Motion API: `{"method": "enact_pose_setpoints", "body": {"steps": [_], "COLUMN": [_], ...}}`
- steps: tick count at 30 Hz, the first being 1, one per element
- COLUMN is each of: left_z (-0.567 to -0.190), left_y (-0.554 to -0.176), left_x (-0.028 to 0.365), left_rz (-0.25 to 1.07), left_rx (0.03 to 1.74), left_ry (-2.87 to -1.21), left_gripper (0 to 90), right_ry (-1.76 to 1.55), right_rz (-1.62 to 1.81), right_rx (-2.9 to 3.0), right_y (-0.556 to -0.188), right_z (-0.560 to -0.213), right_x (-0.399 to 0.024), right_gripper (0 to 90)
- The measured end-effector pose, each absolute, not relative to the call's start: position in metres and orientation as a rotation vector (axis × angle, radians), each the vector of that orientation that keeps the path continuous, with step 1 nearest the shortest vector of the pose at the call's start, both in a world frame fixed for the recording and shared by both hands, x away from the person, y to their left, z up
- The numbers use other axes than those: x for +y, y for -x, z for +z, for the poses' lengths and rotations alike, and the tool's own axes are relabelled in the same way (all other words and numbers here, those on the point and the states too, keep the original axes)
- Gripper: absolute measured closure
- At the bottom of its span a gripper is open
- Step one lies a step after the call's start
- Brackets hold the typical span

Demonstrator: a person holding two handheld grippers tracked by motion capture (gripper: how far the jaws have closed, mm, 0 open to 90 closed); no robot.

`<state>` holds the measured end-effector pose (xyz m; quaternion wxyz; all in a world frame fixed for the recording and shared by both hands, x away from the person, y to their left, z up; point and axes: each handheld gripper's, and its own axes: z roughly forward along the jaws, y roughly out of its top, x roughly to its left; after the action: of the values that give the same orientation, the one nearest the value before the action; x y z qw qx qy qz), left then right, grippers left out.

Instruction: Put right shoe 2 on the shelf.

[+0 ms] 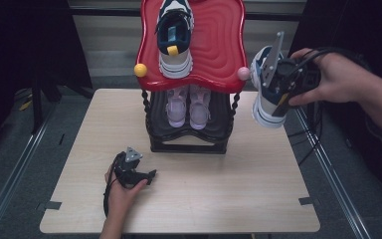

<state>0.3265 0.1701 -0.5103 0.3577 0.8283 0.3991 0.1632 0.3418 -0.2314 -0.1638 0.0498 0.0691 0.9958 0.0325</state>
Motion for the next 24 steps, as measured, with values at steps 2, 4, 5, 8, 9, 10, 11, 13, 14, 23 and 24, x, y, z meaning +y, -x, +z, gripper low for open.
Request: {"method": "enact_pose_setpoints", "body": {"steps": [2, 4, 5, 8, 9, 10, 11, 13, 14, 23, 24], "left_z": [-0.510, -0.510, -0.510, -0.510, -0.510, -0.510, -0.510, -0.510, -0.510, -0.510, -0.510], "left_y": [-0.326, -0.326, -0.326, -0.326, -0.326, -0.326, -0.326, -0.326, -0.326, -0.326, -0.326], "left_x": [0.170, 0.170, 0.170, 0.170, 0.170, 0.170, 0.170, 0.170, 0.170, 0.170, 0.170], "left_rz": [0.421, 0.422, 0.422, 0.421, 0.421, 0.422, 0.422, 0.422, 0.423, 0.422, 0.422], "left_rx": [1.030, 1.030, 1.030, 1.030, 1.030, 1.030, 1.030, 1.030, 1.030, 1.031, 1.031], "left_ry": [-2.138, -2.139, -2.138, -2.138, -2.137, -2.138, -2.138, -2.137, -2.138, -2.137, -2.137], "left_gripper": [11.0, 11.0, 11.0, 11.0, 11.0, 11.0, 11.0, 11.0, 11.0, 11.0, 11.0], "right_ry": [-0.209, -0.200, -0.200, -0.196, -0.181, -0.169, -0.166, -0.149, -0.140, -0.086, -0.084], "right_rz": [0.095, 0.079, 0.065, 0.073, 0.082, 0.074, 0.077, 0.075, 0.074, 0.053, 0.050], "right_rx": [3.024, 2.993, 2.985, 2.939, 2.921, 2.907, 2.892, 2.861, 2.858, 2.783, 2.775], "right_y": [-0.341, -0.339, -0.338, -0.335, -0.336, -0.336, -0.337, -0.339, -0.340, -0.356, -0.359], "right_z": [-0.156, -0.134, -0.128, -0.106, -0.100, -0.095, -0.092, -0.086, -0.083, -0.085, -0.087], "right_x": [-0.231, -0.229, -0.227, -0.221, -0.218, -0.214, -0.210, -0.201, -0.196, -0.156, -0.153], "right_gripper": [74.1, 74.1, 74.1, 74.1, 74.1, 74.1, 74.1, 74.2, 74.2, 74.2, 74.3]}}
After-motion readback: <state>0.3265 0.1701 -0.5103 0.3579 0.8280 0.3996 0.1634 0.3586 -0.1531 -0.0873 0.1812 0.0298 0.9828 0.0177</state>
